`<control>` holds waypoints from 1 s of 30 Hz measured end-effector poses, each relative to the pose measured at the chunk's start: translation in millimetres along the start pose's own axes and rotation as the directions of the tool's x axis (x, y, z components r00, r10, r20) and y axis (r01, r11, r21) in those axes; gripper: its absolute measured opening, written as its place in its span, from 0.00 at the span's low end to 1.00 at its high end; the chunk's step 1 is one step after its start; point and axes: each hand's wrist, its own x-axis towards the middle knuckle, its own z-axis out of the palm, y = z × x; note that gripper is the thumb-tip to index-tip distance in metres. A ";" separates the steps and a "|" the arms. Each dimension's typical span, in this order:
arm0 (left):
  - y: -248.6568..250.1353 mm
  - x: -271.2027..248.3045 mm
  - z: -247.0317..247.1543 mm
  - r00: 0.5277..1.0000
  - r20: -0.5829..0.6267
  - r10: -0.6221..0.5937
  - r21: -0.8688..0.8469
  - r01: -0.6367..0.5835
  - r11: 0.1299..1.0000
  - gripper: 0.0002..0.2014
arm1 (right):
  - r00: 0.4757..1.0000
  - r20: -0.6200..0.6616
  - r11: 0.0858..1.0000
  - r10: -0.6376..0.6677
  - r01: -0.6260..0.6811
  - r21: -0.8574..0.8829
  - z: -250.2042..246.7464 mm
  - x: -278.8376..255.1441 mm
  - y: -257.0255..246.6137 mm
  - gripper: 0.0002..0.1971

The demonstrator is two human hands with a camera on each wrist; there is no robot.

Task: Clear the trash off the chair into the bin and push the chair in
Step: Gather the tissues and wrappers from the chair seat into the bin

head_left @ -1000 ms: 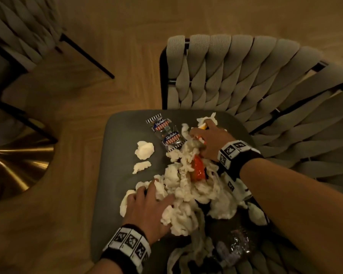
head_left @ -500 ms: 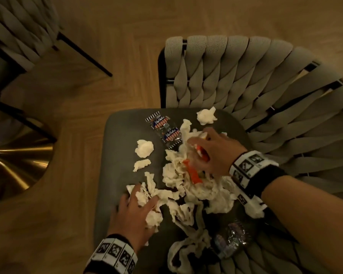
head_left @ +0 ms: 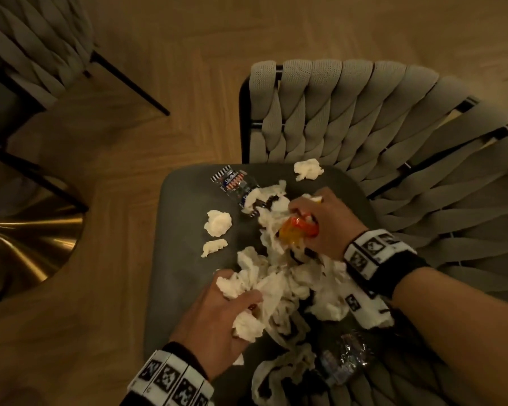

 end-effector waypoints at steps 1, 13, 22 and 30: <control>9.8 3.5 -0.2 0.999 0.035 0.032 -0.019 -0.031 0.999 0.32 | 0.999 -0.042 1.000 -0.008 0.009 0.028 -9.2 -6.0 4.1 0.31; 71.7 85.8 96.4 0.934 0.350 -0.070 0.359 -0.065 0.931 0.53 | 0.976 0.141 0.977 0.166 -0.144 -0.157 25.2 -7.3 76.8 0.43; 72.4 101.2 80.7 0.956 0.291 -0.035 0.304 -0.057 0.951 0.30 | 0.976 0.103 0.979 0.192 -0.183 -0.093 21.3 -1.0 77.6 0.28; 58.2 39.8 27.5 0.995 0.065 0.080 -0.058 -0.076 0.995 0.23 | 0.981 -0.124 0.979 0.149 -0.128 0.159 -19.6 -50.3 64.6 0.25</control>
